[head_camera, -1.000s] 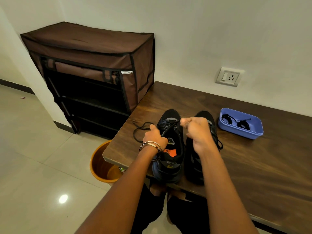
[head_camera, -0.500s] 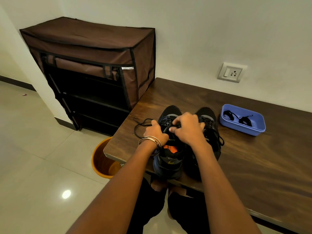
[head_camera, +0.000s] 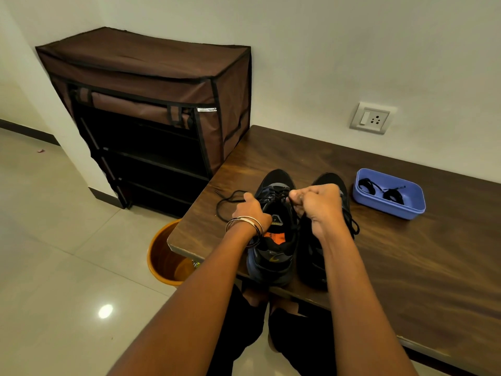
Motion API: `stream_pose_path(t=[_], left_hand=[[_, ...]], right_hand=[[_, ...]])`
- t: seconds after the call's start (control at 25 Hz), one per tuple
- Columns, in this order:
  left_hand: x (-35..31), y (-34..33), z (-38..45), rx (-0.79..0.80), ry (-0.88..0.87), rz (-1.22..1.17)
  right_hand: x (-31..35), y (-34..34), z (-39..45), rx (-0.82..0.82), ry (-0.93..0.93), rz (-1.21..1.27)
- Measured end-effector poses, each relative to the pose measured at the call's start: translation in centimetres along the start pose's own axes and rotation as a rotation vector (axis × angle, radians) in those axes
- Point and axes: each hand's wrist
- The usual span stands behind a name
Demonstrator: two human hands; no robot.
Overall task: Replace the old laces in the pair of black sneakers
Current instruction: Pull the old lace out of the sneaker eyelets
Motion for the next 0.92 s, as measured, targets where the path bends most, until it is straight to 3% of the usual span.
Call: stream_pose_path(t=[0.2, 0.52, 0.68, 0.92], left_hand=[[-0.7, -0.3, -0.4, 0.028, -0.024, 0.043], [-1.1, -0.5, -0.4, 0.023, -0.014, 0.104], [-1.5, -0.7, -0.6, 0.032, -0.023, 0.114], [-1.8, -0.7, -1.1, 0.038, -0.024, 0.106]], right_hand=[[0.3, 0.2, -1.5, -0.024, 0.137, 0.213], [0.8, -1.9, -1.6, -0.098, -0.043, 0.485], [1.0, -1.0, -1.3, -0.143, -0.222, 0.770], [1.7, 1.5, -1.5, -0.148, -0.140, 1.009]])
Point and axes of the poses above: each hand's wrist, its own z-axis towards the middle knuckle, its own y-axis out of the back of the hand, x = y × z, and after that the axes turned 12 degrees about x, right-handed
